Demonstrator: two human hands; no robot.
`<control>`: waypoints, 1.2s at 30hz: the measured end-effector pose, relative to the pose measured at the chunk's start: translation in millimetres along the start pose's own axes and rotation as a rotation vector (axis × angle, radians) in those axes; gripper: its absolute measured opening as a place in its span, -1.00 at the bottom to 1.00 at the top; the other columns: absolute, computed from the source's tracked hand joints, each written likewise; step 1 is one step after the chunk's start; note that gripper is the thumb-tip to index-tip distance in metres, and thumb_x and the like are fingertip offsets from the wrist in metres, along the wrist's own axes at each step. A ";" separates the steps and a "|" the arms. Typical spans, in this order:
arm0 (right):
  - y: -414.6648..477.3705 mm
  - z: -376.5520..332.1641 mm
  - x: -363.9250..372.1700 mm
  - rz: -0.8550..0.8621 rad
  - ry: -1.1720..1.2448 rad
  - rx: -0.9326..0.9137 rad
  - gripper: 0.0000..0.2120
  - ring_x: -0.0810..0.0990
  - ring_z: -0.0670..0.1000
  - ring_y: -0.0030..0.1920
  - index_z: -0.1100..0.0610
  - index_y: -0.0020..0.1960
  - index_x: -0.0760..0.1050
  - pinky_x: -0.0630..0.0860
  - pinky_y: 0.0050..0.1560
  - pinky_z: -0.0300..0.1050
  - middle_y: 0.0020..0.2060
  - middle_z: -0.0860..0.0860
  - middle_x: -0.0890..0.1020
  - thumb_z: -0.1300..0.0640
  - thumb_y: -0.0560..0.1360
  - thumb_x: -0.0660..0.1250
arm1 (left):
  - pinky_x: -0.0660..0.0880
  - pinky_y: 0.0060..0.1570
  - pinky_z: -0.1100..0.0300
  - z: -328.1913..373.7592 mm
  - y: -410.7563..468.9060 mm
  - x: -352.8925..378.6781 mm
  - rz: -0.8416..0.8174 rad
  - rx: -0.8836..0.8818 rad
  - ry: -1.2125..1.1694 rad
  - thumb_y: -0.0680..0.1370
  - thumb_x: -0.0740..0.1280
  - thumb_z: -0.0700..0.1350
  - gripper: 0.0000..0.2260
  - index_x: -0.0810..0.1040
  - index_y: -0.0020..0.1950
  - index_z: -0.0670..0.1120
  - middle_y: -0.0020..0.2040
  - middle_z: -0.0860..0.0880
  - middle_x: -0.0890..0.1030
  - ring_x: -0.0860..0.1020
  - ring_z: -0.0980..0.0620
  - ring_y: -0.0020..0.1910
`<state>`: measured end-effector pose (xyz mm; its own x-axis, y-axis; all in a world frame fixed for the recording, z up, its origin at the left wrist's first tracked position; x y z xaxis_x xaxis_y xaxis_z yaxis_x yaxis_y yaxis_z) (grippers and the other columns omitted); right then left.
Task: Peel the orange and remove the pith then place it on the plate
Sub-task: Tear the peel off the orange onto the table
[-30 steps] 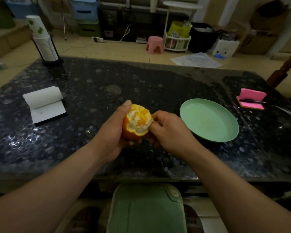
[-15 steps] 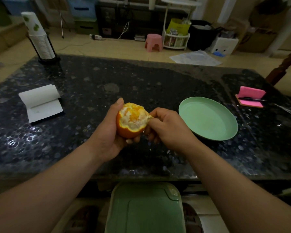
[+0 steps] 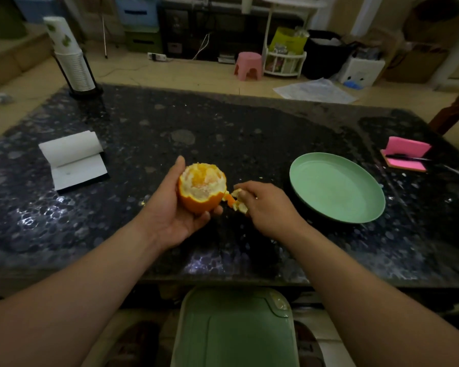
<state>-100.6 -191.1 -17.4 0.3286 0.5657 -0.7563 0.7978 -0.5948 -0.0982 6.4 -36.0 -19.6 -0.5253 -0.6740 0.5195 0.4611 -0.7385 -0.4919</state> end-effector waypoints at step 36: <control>-40.9 -30.4 -32.1 0.056 0.201 -0.128 -0.95 0.69 -0.08 -0.30 -0.02 0.06 0.64 0.64 -0.31 -0.12 -0.25 -0.06 0.71 0.07 0.63 0.40 | 0.52 -0.46 0.17 1.3 -14.8 27.0 0.005 0.122 0.298 0.65 0.22 0.33 -0.46 0.66 0.20 -0.12 -0.08 -0.15 0.73 0.67 -0.04 -0.30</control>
<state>-128.4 -167.6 30.6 0.4578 0.6439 -0.6131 0.8288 -0.5586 0.0322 -13.7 -43.3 2.7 -0.7009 -0.6558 0.2807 0.5372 -0.7441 -0.3972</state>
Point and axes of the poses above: each hand's wrist, its own y-axis towards the middle knuckle, its own x-axis out of the palm, z = x × y, the point moved 5 cm from there along y, towards the middle knuckle
